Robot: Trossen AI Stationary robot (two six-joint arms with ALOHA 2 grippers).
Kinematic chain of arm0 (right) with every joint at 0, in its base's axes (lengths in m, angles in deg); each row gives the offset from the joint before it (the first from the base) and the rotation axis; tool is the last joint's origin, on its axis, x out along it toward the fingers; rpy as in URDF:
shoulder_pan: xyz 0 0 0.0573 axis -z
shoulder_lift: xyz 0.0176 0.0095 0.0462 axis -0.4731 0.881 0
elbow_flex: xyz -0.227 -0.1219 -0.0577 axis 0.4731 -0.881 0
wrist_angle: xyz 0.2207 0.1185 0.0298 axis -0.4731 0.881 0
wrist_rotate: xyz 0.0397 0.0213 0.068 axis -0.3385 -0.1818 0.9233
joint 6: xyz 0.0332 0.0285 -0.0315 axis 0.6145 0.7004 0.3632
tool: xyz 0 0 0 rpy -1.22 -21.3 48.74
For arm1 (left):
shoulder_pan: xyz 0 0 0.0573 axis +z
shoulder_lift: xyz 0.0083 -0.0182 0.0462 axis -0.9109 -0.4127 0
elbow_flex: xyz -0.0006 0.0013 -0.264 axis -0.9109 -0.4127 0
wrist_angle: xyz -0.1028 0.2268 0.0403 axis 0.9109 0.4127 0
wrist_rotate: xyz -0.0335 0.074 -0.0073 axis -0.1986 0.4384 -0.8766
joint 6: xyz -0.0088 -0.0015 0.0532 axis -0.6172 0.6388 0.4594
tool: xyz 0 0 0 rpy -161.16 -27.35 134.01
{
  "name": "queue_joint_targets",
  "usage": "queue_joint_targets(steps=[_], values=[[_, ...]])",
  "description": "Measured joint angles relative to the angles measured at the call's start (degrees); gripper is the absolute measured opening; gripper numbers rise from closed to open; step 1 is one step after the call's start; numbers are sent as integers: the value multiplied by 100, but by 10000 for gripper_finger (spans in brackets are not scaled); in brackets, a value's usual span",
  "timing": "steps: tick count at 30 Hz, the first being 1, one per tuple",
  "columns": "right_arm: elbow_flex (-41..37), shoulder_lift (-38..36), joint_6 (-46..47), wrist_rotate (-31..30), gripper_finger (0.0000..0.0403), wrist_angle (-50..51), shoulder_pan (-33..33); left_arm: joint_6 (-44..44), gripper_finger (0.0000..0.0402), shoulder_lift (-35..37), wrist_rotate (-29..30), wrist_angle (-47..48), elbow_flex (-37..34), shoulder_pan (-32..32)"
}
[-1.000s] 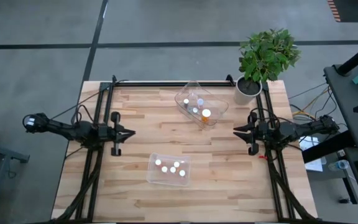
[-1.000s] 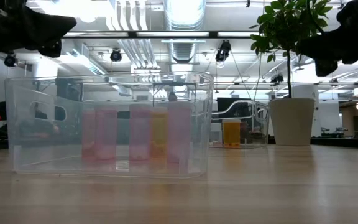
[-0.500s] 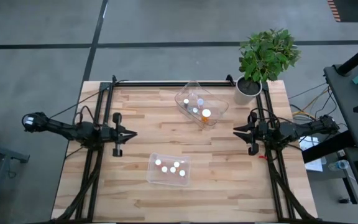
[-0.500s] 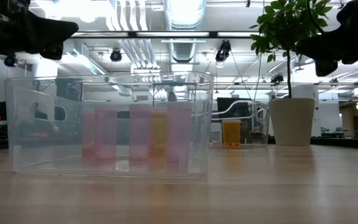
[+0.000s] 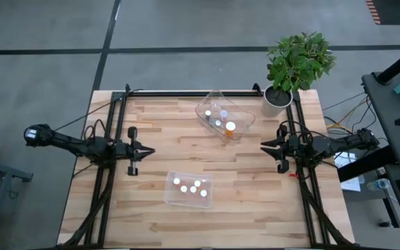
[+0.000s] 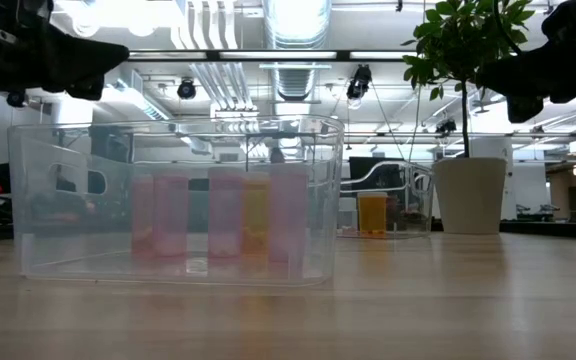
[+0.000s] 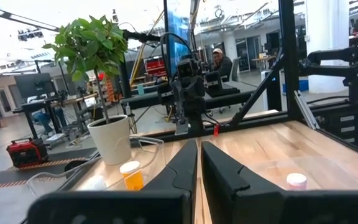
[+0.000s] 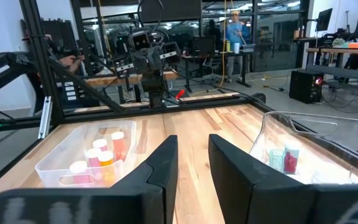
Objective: Pick and place medicine bottles into bin by pill shape (circle, oval)
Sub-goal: Return to Home Position
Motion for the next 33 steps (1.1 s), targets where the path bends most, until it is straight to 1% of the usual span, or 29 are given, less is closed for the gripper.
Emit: queue_joint_targets(steps=[4,14,27,33], values=[[0,0,0,0,83,0,0,0,6,-66,0,0,0,0],[0,0,0,0,68,0,0,2,6,-208,-1,-2,0,0],[0,0,0,0,84,0,0,2,6,-254,-1,-2,0,0],[0,0,0,0,79,0,0,2,6,-254,-1,-2,0,0]])
